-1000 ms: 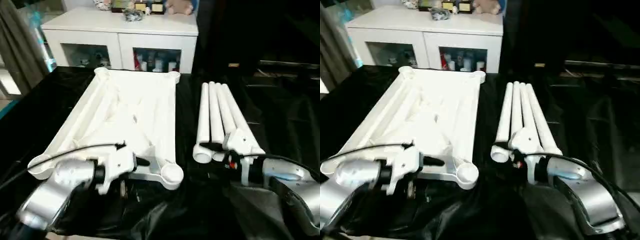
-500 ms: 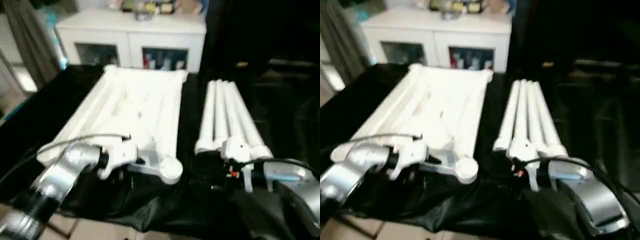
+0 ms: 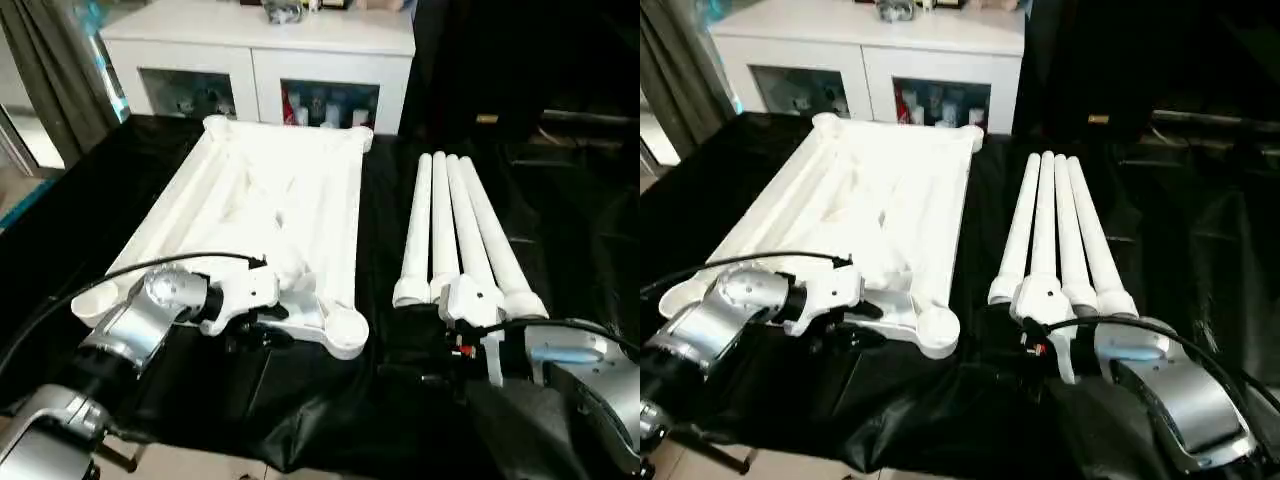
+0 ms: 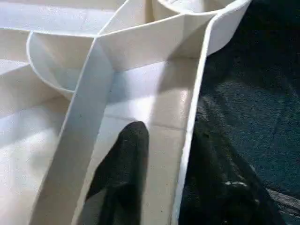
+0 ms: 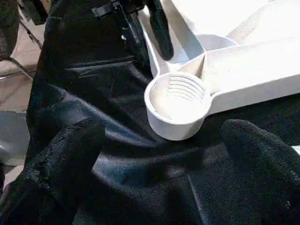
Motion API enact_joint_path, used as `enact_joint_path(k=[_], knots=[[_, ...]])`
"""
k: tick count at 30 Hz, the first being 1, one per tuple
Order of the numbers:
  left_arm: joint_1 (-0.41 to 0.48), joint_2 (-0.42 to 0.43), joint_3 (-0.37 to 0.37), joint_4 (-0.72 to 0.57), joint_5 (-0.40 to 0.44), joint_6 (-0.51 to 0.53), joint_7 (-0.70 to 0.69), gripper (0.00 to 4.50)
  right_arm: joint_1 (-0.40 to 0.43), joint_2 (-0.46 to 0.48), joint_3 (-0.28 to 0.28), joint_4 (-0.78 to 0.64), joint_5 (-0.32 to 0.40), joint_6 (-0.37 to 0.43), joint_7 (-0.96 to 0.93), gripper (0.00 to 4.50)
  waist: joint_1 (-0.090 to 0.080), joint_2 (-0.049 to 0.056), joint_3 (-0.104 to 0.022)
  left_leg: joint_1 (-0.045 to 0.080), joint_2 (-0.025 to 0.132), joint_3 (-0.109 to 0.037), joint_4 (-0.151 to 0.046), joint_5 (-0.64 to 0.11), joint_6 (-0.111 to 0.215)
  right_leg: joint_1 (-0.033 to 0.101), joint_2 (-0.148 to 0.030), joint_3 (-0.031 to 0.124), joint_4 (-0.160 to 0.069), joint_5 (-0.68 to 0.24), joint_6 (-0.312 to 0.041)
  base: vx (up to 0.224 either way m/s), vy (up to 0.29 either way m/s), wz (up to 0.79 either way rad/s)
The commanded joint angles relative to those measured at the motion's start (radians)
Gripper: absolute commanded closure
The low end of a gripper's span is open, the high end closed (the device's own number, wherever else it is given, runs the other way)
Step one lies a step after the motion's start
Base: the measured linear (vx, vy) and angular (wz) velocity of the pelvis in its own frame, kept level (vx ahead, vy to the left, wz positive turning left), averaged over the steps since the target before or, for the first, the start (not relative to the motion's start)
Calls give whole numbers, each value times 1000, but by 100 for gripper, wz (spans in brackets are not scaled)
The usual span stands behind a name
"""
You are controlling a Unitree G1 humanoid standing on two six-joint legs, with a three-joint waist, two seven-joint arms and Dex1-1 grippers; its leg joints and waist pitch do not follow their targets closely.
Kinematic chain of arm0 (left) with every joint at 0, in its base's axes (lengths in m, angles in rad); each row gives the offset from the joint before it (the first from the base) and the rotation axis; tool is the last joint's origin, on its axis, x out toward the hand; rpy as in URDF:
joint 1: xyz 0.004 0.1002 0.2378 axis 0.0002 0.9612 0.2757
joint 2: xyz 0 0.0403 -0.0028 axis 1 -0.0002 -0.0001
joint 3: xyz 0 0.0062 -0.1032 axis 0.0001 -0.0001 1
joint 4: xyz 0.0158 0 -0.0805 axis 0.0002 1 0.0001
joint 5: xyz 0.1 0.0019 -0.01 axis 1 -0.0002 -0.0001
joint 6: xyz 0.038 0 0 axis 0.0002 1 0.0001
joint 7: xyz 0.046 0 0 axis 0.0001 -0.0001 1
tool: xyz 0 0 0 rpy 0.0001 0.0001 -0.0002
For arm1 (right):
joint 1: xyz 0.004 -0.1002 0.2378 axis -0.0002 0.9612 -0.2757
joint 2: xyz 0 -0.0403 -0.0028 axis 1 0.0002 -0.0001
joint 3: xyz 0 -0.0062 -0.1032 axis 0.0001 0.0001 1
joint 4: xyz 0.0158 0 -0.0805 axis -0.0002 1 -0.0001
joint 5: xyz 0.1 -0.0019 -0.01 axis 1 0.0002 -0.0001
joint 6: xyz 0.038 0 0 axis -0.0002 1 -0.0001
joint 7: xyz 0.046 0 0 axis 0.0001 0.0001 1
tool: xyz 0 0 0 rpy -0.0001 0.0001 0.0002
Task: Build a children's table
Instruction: Move table base
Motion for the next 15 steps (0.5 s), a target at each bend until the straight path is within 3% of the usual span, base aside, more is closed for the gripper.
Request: enact_joint_path(k=[1, 5, 8, 9, 15], knots=[[-11, 10, 0, 8, 7, 4, -17, 328, -11, -9, -6, -10, -3, -4, 9, 0, 2, -5, -51, 6, 53, -10, -76, -203, 29, 42, -62, 38, -84, -116, -225, 0, 0, 0], [-5, 16, -1, -4, 39, -49, 26, 349, -9, -7, -4, -8, -7, -8, 5, 0, 2, -6, -50, 6, 54, -9, -76, -205, 33, 43, -62, 37, -84, -108, -230, 0, 0, 0], [2, 21, -8, -17, 66, -86, 56, 382, -7, -4, -1, -10, -8, -9, 2, 0, 2, -4, -48, 7, 56, -9, -78, -231, 25, 43, -63, 37, -88, -151, -221, 0, 0, 0], [27, 31, -9, -62, 105, -131, 107, 386, -4, 1, 2, -15, -8, -8, -3, 0, 3, -3, -49, 7, 57, -10, -79, -234, 22, 43, -64, 38, -88, -157, -217, 0, 0, 0], [77, 53, -14, -182, 211, -193, 224, 419, 5, 11, 8, -19, -9, -11, -12, 0, -6, -8, -53, 3, 55, -9, -75, -194, 36, 47, -62, 35, -81, -79, -222, 0, 0, 0]])
